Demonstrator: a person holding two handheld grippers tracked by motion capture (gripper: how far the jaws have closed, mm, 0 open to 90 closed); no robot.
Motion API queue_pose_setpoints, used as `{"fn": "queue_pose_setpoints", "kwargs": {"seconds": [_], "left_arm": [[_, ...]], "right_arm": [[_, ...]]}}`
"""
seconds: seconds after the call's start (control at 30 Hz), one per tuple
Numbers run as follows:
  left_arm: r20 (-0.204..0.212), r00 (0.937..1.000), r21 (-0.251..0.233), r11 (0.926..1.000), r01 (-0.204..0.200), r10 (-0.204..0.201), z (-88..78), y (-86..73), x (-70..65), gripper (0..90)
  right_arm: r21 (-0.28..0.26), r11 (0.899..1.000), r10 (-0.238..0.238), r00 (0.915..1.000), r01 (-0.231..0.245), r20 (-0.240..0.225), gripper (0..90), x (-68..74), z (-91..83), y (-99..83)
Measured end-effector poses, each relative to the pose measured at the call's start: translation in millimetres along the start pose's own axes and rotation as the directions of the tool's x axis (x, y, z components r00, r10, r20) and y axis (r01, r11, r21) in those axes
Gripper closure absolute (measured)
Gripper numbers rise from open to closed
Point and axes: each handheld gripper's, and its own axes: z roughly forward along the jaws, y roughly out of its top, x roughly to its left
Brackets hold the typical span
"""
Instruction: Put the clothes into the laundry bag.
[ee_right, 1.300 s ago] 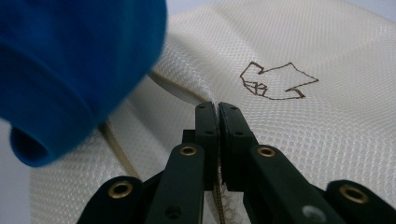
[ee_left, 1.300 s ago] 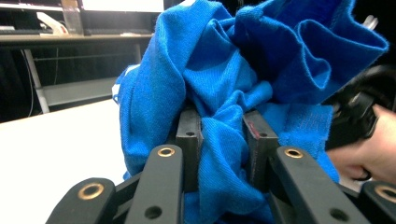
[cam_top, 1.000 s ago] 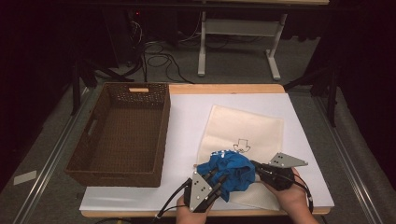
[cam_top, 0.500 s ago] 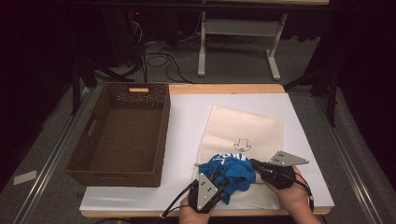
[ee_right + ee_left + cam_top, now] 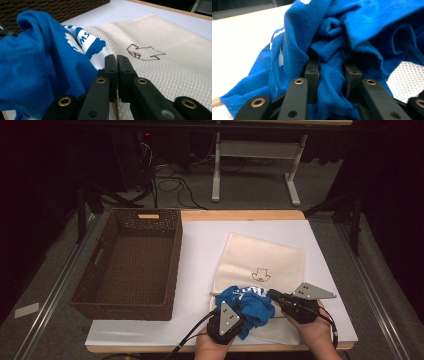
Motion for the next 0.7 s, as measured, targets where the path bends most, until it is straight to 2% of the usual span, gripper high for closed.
{"fn": "queue_pose_setpoints", "kwargs": {"seconds": [0.07,0.17,0.4,0.5,0.57,0.63,0.7], "left_arm": [[-0.001,1.0,0.003,1.0,0.002,-0.002,0.7,-0.6,-0.9,68.3],[-0.007,0.9998,-0.005,0.9998,0.018,-0.019,-1.7,-0.4,-1.5,61.1],[-0.038,0.9993,-0.065,0.9979,-0.004,0.001,-10.4,2.3,-11.0,41.8],[-0.04,0.9992,-0.091,0.9958,-0.005,0.002,-14.1,4.8,-13.8,38.7],[-0.027,0.9996,-0.107,0.9942,-0.001,-0.002,-16.2,6.5,-14.4,41.2],[0.007,1.0,-0.105,0.9944,0.001,-0.001,-17.0,8.1,-13.8,55.1],[0.021,0.9998,-0.087,0.9962,0.008,-0.007,-13.9,8.8,-13.5,65.6]], "right_arm": [[-0.003,1.0,0.008,1.0,-0.008,-0.003,88.3,0.1,0.1,-0.9],[-0.005,1.0,0.012,0.9999,-0.012,-0.007,88.4,-0.2,0.7,-1.5],[-0.006,1.0,0.013,0.9998,-0.013,-0.013,88.3,0.0,1.4,-1.3],[-0.006,1.0,0.016,0.9998,-0.016,-0.014,88.3,0.1,1.5,-1.7],[-0.008,1.0,0.014,0.9998,-0.014,-0.015,88.3,-0.1,1.7,-2.0],[-0.01,1.0,0.015,0.9997,-0.015,-0.017,88.3,-0.3,1.7,-1.9],[-0.008,1.0,0.02,0.9996,-0.02,-0.018,88.4,-0.3,1.7,-1.8]]}}
